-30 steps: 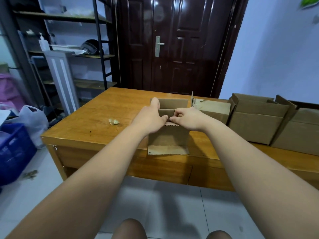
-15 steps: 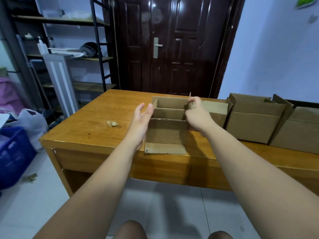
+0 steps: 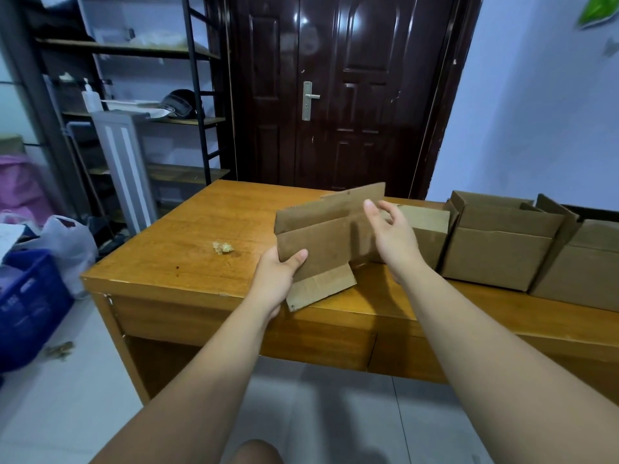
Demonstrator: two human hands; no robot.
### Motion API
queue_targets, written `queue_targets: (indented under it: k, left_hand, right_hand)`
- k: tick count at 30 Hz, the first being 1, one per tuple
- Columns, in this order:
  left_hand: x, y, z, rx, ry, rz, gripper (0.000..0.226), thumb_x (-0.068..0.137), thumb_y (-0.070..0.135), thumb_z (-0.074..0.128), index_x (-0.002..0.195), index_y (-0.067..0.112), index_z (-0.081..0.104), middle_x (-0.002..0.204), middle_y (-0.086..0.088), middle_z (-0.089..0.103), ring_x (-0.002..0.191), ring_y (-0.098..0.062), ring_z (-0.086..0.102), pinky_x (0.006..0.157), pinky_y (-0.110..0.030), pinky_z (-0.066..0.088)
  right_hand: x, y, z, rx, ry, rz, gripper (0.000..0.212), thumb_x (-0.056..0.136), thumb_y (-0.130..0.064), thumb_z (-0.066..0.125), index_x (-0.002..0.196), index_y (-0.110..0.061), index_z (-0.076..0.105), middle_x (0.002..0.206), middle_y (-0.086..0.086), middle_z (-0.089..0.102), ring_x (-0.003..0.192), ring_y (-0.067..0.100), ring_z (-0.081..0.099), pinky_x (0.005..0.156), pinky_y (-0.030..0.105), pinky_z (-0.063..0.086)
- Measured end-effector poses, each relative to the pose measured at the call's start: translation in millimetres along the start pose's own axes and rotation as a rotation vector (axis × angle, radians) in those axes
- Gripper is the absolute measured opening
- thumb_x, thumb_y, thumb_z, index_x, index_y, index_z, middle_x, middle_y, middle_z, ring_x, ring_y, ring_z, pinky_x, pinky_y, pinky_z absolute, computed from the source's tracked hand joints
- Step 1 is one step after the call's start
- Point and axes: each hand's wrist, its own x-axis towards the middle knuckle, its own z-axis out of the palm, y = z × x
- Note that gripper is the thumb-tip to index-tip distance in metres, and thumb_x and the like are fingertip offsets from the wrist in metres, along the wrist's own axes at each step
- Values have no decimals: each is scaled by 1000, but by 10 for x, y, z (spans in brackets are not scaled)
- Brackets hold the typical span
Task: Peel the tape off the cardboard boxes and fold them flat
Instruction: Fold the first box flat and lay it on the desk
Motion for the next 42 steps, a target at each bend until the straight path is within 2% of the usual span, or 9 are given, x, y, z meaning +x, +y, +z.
queue_targets:
  k: [6,10,14,17,22,27,32,38,42]
  left_hand:
    - [21,86,-75,-190,-5,-40,24,94,17,57,117,19,56,113,-1,66,105,-21,62,86,-39,51]
    - [67,120,-141,-216,91,-109,15,93,22,60,108,20,60,109,-3,68,102,-24,64,87,-45,53]
    - [143,23,-244,-128,181,-164,37,93,20,61,128,10,55,124,-9,63,105,-22,62,92,-39,50]
    - [193,-70,-293,345,239,-92,60,92,26,61,145,20,35,145,-9,40,125,-27,46,104,-42,40]
    - [70,-180,-150,1077,59,-10,34,97,42,42,130,36,52,146,-4,36,132,-30,34,112,-54,21]
    - [79,-213,3,1490,-130,-28,90,81,82,12,148,24,29,155,-19,23,143,-38,19,114,-56,7]
    - [245,-266,40,1464,-208,-43,78,86,77,17,151,35,16,160,-15,1,147,-35,-6,116,-51,-3]
    - [441,-327,231,1402,-71,79,41,101,44,33,135,29,50,139,-10,42,128,-30,37,109,-42,24]
    - [494,-411,261,1364,-126,13,58,97,59,21,145,29,34,154,-17,24,143,-35,18,116,-48,9]
  right_hand:
    - [-3,116,-47,-3,57,115,63,91,-34,63,145,-21,35,145,6,44,129,28,45,101,42,42]
    - [-48,191,-59,-1,-29,167,42,95,-30,56,133,-11,51,129,6,57,109,21,52,85,32,42]
    - [-38,261,-36,13,-16,207,29,98,-27,53,121,-10,57,117,6,61,100,20,52,80,33,40]
    - [-41,315,49,12,-13,236,27,97,-26,54,118,-10,56,118,8,61,102,23,55,83,35,45]
    - [-87,452,213,-104,-15,265,31,98,-20,51,128,-15,51,119,4,57,100,21,52,83,36,47]
    - [-94,600,204,-669,-44,48,38,94,-28,54,131,-23,55,134,6,53,123,28,45,101,42,41]
    - [-118,739,58,-897,-93,-48,38,96,-41,47,129,-24,54,135,7,49,127,29,39,103,42,35]
    - [-99,808,62,-968,-123,-97,52,95,-56,36,136,-28,50,138,6,48,128,27,39,104,43,34]
    - [-92,823,68,-1013,-151,-97,49,95,-54,39,140,-34,45,141,4,43,130,26,35,104,43,31]
